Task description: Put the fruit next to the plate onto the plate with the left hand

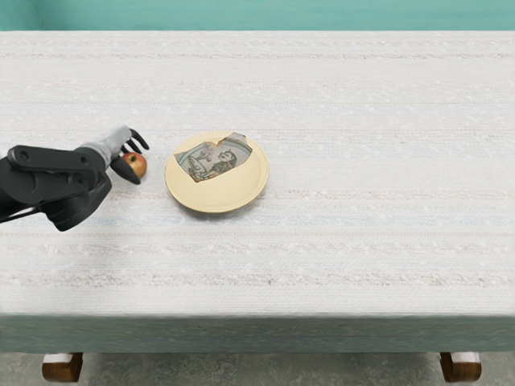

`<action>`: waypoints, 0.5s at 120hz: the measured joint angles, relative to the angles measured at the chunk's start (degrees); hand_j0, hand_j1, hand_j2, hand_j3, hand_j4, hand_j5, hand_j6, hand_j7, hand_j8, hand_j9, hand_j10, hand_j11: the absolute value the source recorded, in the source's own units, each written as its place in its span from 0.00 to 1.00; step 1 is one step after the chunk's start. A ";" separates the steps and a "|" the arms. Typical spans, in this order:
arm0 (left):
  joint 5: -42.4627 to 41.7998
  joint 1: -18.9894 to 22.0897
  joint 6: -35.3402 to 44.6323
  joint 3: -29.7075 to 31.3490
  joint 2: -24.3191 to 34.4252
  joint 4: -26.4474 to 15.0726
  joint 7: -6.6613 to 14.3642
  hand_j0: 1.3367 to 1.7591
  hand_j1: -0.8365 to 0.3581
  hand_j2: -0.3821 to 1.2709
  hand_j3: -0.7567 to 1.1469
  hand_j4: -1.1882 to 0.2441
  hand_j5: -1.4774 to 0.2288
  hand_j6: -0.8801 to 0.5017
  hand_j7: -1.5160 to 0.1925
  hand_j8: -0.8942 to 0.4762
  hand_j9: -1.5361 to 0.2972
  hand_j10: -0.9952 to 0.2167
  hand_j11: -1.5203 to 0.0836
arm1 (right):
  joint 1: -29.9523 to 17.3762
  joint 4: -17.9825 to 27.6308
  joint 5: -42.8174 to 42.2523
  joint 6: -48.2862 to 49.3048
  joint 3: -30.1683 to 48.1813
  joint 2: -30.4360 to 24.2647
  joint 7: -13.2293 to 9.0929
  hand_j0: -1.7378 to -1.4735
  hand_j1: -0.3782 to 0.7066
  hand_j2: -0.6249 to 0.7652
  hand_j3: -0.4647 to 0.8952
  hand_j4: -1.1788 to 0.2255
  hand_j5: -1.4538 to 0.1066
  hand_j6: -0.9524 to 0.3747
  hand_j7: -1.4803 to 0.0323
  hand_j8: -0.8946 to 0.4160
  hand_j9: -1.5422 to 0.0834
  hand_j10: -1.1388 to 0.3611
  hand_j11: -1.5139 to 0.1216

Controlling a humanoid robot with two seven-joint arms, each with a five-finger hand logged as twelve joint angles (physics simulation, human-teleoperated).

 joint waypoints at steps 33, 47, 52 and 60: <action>0.05 0.72 0.02 -0.02 0.00 0.87 -0.01 0.75 0.48 0.36 0.38 0.44 0.45 0.28 0.47 0.29 0.44 0.37 0.50 | 0.00 0.00 0.00 0.00 -0.01 0.00 0.00 0.30 0.03 0.45 0.34 0.84 0.93 0.72 0.98 0.68 0.95 0.76 0.93; -0.19 0.43 -0.01 -0.05 0.00 0.88 0.01 0.75 0.48 0.38 0.38 0.43 0.42 0.28 0.44 0.30 0.42 0.35 0.47 | 0.00 -0.01 0.00 0.00 0.01 0.00 0.00 0.30 0.03 0.45 0.34 0.84 0.93 0.72 0.98 0.68 0.95 0.76 0.93; -0.28 -0.08 -0.05 -0.05 0.15 0.78 0.02 0.75 0.49 0.36 0.39 0.42 0.42 0.29 0.43 0.30 0.42 0.34 0.47 | 0.00 -0.01 0.00 0.00 0.00 0.00 0.00 0.30 0.03 0.45 0.34 0.84 0.93 0.72 0.98 0.68 0.95 0.76 0.93; -0.32 -0.82 -0.07 -0.07 0.30 0.52 0.01 0.75 0.49 0.36 0.39 0.42 0.41 0.29 0.43 0.31 0.41 0.33 0.46 | 0.00 -0.01 0.00 0.00 0.00 0.00 0.00 0.30 0.03 0.45 0.34 0.84 0.93 0.72 0.98 0.68 0.95 0.76 0.93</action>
